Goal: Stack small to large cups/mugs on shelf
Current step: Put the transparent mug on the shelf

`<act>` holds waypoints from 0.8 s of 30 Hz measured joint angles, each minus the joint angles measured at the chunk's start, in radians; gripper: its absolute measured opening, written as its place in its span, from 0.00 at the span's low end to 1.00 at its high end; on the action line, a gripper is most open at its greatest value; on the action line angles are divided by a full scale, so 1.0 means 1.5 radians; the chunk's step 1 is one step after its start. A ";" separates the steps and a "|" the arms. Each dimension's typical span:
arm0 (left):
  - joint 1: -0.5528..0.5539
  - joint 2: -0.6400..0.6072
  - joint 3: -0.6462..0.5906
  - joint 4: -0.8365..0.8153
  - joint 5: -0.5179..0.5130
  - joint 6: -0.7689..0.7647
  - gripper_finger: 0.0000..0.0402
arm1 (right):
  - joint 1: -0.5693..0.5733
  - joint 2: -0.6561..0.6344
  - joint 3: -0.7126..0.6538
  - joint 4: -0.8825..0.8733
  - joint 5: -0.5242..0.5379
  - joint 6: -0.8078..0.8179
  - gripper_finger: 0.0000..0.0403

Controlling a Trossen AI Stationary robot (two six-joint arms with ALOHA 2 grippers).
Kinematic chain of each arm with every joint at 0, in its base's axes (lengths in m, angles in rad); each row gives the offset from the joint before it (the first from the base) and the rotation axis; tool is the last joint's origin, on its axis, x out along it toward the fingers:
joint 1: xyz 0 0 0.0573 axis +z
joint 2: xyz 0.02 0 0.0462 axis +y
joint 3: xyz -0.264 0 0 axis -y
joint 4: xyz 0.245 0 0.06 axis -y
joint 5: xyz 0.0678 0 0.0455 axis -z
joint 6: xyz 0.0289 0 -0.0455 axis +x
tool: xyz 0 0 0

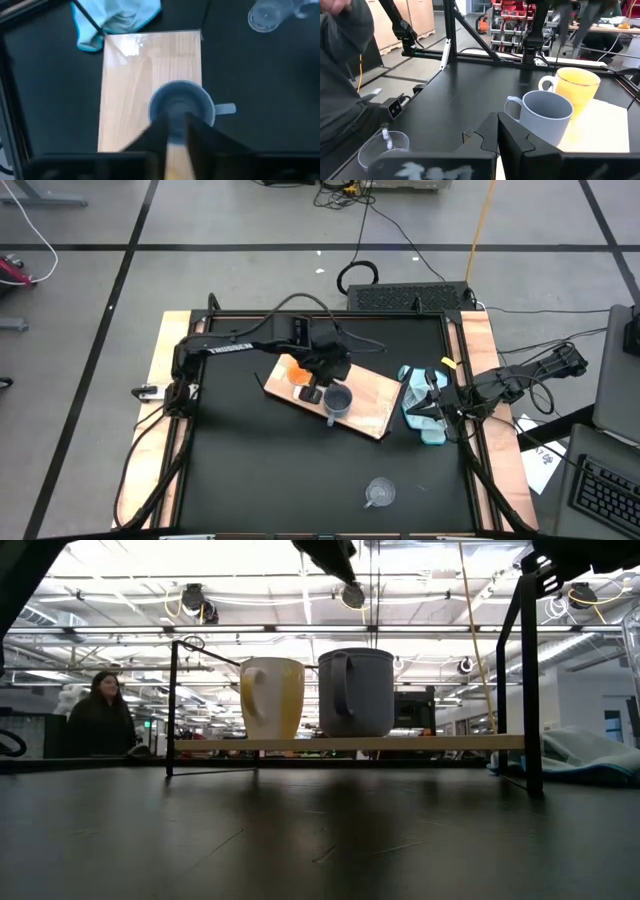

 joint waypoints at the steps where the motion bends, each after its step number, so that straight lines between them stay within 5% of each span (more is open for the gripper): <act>1: -0.002 -0.012 0.000 -0.015 0.005 -0.002 0.07 | 0.000 0.000 -0.005 0.006 0.000 -0.001 0.00; 9: -0.045 -0.159 -0.117 -0.014 -0.010 -0.039 0.01 | 0.000 -0.011 -0.023 0.033 -0.004 -0.010 0.00; 24: -0.194 -0.682 -0.692 0.401 -0.176 -0.297 0.00 | 0.000 -0.052 -0.023 0.045 -0.006 -0.037 0.00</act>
